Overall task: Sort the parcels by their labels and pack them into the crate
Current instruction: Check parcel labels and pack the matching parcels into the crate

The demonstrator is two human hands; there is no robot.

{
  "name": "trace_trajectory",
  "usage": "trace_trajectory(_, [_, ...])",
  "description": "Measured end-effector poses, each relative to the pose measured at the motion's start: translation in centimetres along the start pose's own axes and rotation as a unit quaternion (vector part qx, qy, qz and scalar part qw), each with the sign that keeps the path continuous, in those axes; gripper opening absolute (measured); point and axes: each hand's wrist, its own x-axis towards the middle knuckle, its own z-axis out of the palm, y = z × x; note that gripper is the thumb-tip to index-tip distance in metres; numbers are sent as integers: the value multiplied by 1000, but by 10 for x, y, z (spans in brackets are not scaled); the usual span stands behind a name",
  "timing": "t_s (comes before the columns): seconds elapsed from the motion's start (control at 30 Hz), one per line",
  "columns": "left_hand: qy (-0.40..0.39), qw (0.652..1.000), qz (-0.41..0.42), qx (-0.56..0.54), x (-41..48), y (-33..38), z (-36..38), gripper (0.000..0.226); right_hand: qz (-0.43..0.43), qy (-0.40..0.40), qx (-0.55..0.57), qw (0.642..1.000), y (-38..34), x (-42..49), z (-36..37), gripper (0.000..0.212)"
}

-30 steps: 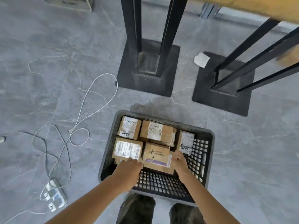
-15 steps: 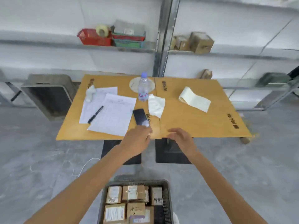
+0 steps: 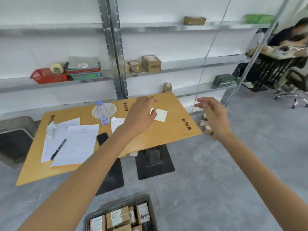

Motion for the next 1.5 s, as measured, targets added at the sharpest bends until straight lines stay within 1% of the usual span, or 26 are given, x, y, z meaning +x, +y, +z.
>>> trace_trajectory(0.1, [-3,1000,7,-6,30,46,44,36,-4,39,13,999,35,23,-62,29])
trace_trajectory(0.23, [-23,1000,4,-12,75,119,107,37,13,80,38,996,86,58,-152,25])
trace_trajectory(0.33, [-42,999,-5,-21,112,173,150,38,38,85,42,995,121,83,-219,22])
trace_trajectory(0.43, [-46,998,-12,-35,146,216,187,38,55,81,8,995,153,109,-278,23])
trace_trajectory(0.6, [-66,998,9,-22,197,260,231,37,85,116,22,989,195,143,-342,25])
trace_trajectory(0.73, [-65,997,26,-15,234,269,253,37,106,140,42,983,221,165,-365,25])
trace_trajectory(0.93, [-75,997,23,-22,292,265,290,36,122,136,42,982,253,219,-377,24])
trace_trajectory(1.2, [-84,995,11,-57,422,249,361,36,138,106,23,984,304,354,-372,24])
trace_trajectory(1.37, [-132,986,-14,-104,491,248,408,37,158,86,7,984,336,432,-376,24])
trace_trajectory(1.5, [-152,979,-27,-135,534,253,445,36,183,84,10,979,366,480,-386,24])
